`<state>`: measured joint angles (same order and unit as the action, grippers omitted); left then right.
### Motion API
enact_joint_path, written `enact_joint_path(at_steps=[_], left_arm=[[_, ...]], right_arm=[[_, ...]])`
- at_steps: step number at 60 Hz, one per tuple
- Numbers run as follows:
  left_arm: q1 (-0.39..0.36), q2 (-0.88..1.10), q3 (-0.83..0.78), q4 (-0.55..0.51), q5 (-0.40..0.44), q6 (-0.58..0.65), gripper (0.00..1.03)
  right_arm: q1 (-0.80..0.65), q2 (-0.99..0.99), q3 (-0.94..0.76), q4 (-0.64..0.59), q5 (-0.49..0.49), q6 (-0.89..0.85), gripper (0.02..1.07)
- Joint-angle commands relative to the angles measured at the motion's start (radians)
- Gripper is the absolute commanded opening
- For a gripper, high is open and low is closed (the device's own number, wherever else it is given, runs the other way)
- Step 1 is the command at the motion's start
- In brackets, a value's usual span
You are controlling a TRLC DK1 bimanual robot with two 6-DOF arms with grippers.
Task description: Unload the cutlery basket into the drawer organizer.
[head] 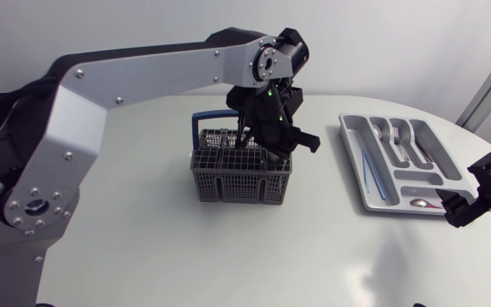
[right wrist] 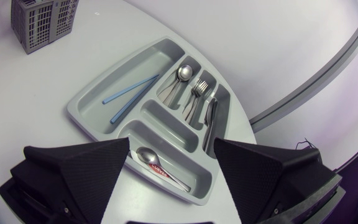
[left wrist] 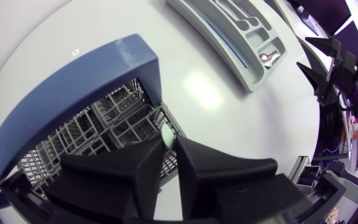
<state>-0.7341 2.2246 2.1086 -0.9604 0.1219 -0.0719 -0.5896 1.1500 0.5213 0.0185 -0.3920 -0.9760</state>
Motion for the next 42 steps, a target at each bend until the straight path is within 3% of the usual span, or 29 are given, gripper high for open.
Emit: enact_joint_path(at_steps=[1,22,42], left_arm=[[0.01,0.03,0.027,-0.009,-0.007,-0.012,0.11],[-0.002,-0.108,-0.062,-0.008,-0.005,0.027,0.09],[-0.004,-0.256,-0.134,-0.003,-0.004,0.04,0.09]], right_arm=[[0.011,-0.015,-0.032,-0.006,-0.002,-0.009,1.0],[0.036,-0.047,-0.044,-0.012,-0.001,-0.004,1.0],[0.134,-0.165,-0.047,-0.094,0.012,0.051,1.0]])
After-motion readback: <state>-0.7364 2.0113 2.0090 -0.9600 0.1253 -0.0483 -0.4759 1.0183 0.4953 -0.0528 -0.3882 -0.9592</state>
